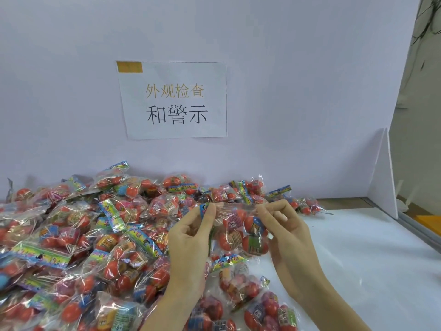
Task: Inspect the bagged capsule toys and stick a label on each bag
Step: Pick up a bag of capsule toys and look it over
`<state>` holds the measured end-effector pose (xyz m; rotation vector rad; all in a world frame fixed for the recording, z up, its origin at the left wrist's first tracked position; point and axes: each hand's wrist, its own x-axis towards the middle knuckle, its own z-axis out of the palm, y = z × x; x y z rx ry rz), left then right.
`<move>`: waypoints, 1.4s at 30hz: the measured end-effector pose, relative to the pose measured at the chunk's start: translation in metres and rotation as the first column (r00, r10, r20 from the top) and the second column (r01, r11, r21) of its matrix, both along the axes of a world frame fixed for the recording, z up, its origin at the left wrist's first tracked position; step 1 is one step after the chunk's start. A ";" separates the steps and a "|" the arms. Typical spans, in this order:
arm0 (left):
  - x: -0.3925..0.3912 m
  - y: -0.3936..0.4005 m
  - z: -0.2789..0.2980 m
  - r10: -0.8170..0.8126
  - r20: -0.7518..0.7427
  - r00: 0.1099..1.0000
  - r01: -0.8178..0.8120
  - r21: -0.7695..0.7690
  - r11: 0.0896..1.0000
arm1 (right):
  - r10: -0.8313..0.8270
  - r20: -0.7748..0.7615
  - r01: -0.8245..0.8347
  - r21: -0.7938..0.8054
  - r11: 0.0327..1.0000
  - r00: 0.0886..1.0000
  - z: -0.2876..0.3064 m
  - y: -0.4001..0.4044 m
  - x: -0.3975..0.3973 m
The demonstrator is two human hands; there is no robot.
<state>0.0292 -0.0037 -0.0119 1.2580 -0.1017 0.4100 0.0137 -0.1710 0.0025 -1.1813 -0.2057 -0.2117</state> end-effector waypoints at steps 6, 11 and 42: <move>-0.002 -0.002 -0.003 -0.010 0.017 1.000 0.009 0.059 0.998 | 0.065 -0.096 -0.070 -0.048 0.996 0.993 -0.002 -0.003 0.004; 0.000 0.000 -0.002 -0.041 -0.040 0.998 0.043 0.056 0.998 | 0.076 -0.145 -0.080 -0.024 0.997 0.986 -0.002 -0.009 0.009; 0.006 0.006 -0.010 -0.029 0.005 1.000 0.026 0.358 0.934 | -0.124 0.145 0.176 -0.442 0.880 0.982 -0.013 -0.017 0.019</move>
